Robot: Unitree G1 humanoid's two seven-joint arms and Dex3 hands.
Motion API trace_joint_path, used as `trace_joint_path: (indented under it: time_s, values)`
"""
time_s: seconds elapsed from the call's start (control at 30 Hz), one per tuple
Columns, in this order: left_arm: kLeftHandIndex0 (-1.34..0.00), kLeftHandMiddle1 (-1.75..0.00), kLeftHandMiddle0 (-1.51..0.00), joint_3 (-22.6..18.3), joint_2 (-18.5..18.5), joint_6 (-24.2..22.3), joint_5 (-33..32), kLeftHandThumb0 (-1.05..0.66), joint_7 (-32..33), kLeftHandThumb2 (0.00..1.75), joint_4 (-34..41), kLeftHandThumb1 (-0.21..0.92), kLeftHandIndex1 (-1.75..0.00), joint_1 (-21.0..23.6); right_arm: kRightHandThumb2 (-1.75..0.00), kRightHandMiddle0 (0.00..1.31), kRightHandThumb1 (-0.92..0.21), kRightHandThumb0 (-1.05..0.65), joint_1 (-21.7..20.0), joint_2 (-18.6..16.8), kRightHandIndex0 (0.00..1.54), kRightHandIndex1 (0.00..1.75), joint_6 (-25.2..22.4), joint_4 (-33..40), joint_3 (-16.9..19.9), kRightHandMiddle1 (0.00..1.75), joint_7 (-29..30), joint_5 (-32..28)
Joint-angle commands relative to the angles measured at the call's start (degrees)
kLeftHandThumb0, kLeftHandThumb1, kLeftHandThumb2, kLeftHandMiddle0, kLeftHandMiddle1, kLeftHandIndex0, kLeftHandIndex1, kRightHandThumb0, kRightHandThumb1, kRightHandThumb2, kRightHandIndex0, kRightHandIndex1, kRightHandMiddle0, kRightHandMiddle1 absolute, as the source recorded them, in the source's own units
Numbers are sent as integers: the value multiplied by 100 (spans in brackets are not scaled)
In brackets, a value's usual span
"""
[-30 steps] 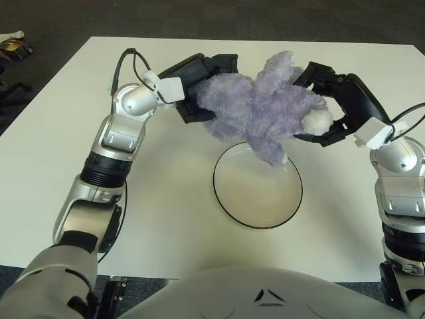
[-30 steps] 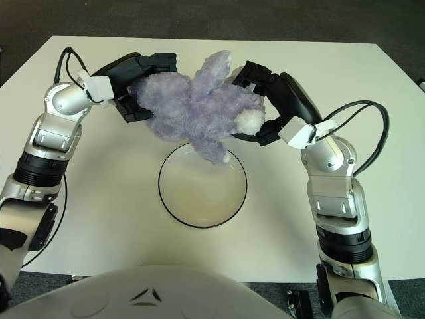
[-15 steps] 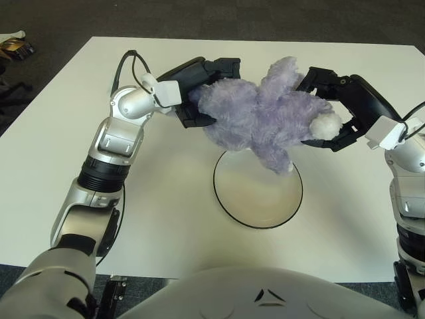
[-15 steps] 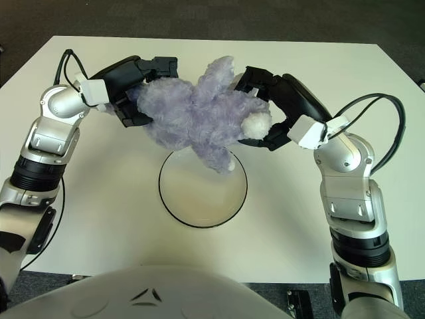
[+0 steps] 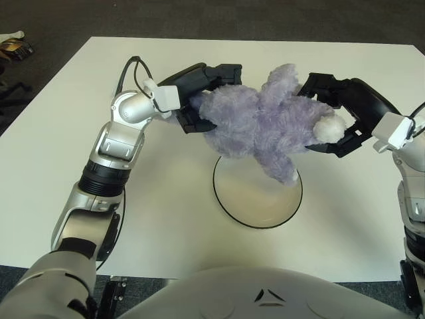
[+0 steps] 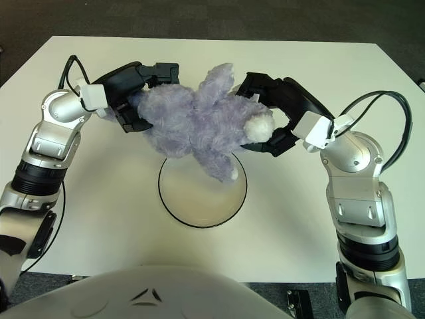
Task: Put the doll into the plate.
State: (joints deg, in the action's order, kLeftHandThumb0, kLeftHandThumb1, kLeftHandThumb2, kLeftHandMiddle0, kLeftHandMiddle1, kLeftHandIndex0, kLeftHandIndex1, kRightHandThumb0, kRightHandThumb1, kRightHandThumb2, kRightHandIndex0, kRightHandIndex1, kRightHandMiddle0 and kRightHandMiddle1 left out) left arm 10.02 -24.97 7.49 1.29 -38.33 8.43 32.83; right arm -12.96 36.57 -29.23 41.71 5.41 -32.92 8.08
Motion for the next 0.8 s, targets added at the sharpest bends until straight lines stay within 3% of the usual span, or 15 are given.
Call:
trace_joint_path:
  time_s: [0.0,0.4,0.6,0.67,0.77]
  values:
    - [-91,-175,-77,31,13,17,13,55,37,155,246,12,-175,-109,-108,61,-32,-1,-118,88,82,131,-93,110,69,147,-65,-143]
    - [-89,-175,-77,28,46,-243,108,55,94,155,503,12,-175,-246,-111,62,-29,0,-46,338,87,126,93,159,51,148,-66,-83]
    - [-85,-175,-76,38,19,-375,37,55,-15,154,569,13,-175,-235,-111,65,-28,-1,-102,384,84,127,-229,222,139,148,-226,-370]
    - [-82,-175,-83,45,-1,-410,32,28,-45,161,575,3,-163,-216,-106,67,-33,-1,-110,431,79,124,-255,223,175,149,-273,-436]
    - [-83,-175,-83,52,-19,-405,35,11,-68,158,568,1,-148,-192,-95,67,-40,-1,-107,480,73,121,-205,199,223,148,-319,-514]
